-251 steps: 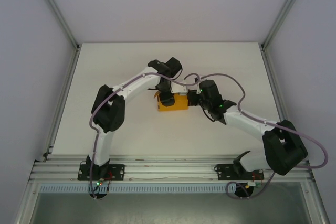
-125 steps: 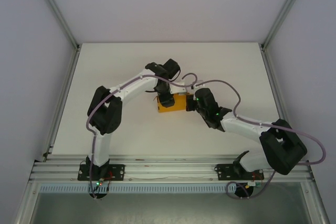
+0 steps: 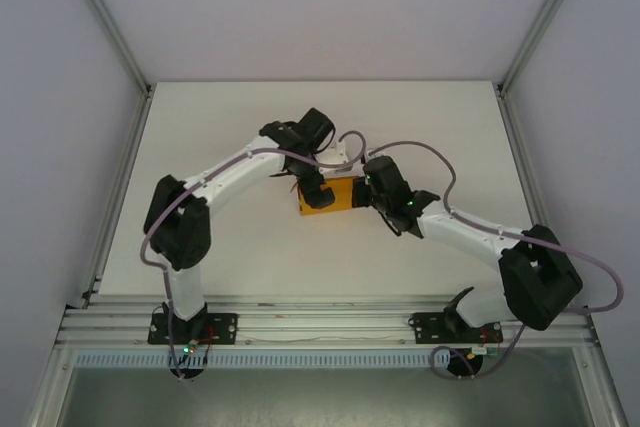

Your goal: Assemble paper box

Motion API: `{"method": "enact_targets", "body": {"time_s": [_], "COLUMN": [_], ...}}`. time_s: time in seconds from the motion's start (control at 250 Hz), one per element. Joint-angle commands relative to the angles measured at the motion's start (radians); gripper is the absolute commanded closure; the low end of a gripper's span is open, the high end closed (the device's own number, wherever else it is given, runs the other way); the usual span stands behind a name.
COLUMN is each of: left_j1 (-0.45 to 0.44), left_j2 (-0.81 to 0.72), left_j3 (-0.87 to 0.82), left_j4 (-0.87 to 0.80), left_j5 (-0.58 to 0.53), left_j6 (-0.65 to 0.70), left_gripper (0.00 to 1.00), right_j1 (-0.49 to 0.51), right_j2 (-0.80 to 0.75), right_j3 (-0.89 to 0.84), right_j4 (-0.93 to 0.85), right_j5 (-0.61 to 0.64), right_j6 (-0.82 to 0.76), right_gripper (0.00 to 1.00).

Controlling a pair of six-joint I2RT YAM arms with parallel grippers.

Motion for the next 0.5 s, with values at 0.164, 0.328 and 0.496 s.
{"method": "enact_targets", "body": {"time_s": [0.164, 0.328, 0.496], "left_j1": [0.012, 0.011, 0.060], "left_j2": [-0.323, -0.428, -0.408], "left_j3": [-0.307, -0.443, -0.450], "left_j4": [0.259, 0.309, 0.348], "left_j5": [-0.270, -0.215, -0.185], "left_j6": [-0.438, -0.506, -0.499], "left_gripper": [0.03, 0.19, 0.30], "right_j1": [0.013, 0.014, 0.015], "right_j2": [0.058, 0.062, 0.064], "right_j3": [0.037, 0.050, 0.053], "right_j4": [-0.174, -0.177, -0.181], "right_j5": [-0.021, -0.062, -0.077], "right_j6": [0.062, 0.056, 0.040], "right_gripper": [1.00, 1.00, 1.00]}}
